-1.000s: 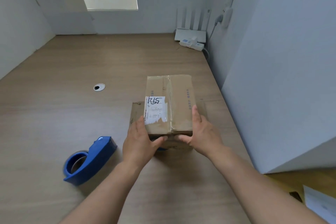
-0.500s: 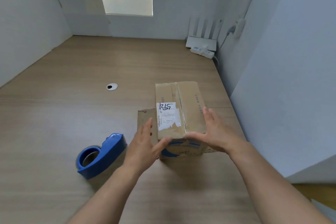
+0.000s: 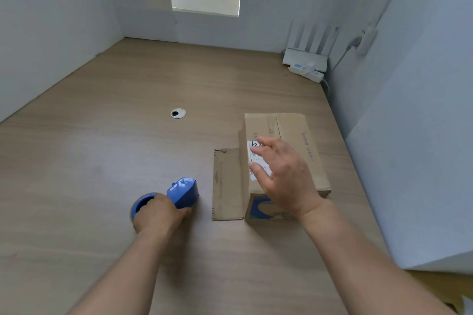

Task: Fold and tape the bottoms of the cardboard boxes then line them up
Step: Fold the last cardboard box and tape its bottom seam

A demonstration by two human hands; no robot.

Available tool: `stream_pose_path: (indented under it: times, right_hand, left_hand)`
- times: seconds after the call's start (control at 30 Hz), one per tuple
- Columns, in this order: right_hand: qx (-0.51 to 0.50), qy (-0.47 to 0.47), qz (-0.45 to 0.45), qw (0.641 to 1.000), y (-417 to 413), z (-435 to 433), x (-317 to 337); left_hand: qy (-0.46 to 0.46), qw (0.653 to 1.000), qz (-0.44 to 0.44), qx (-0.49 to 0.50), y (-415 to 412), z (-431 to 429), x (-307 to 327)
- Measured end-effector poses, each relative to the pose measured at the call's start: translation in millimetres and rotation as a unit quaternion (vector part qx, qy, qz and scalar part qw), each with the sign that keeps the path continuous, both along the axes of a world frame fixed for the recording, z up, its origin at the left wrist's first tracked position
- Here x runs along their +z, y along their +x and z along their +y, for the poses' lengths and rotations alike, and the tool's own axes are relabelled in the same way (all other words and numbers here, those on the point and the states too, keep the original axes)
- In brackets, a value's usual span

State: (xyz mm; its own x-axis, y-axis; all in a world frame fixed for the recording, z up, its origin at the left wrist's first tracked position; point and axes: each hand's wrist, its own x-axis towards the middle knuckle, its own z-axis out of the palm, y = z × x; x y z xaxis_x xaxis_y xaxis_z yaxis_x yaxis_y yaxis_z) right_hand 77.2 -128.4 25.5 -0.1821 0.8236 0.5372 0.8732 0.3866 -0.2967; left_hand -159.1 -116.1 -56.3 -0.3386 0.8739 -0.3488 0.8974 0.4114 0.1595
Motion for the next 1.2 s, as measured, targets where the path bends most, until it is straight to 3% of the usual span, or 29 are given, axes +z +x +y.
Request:
stream_pose_path:
  times: [0.1,0.2,0.3,0.4,0.53,0.8,1.1,1.2]
  right_hand:
    - [0.032,0.004,-0.014,0.999,-12,0,-4]
    - [0.044,0.012,0.011,0.999,-11,-2,-7]
    - [0.038,-0.051,0.157,0.985,-1,-6,2]
    - [0.047,-0.161,0.291,0.942,10,-11,20]
    - [0.076,-0.227,0.313,0.919,23,-17,35]
    - [0.031,-0.206,0.381,0.901,39,-26,35]
    - [-0.048,-0.168,0.386,0.906,51,-38,28]
    - [-0.128,-0.133,0.464,0.867,78,-47,26]
  left_hand:
    - [0.01,1.0,-0.019,-0.011,-10,8,6]
    - [0.089,0.987,-0.126,-0.036,-14,7,22]
    - [0.154,0.928,-0.328,-0.083,-6,0,54]
    - [0.144,0.884,-0.415,-0.16,8,-8,78]
    - [0.117,0.875,-0.41,-0.229,26,-11,82]
    - [0.081,0.875,-0.387,-0.28,53,-7,93]
    - [-0.06,0.859,-0.383,-0.334,59,14,147]
    - [-0.088,0.877,-0.327,-0.341,29,24,158]
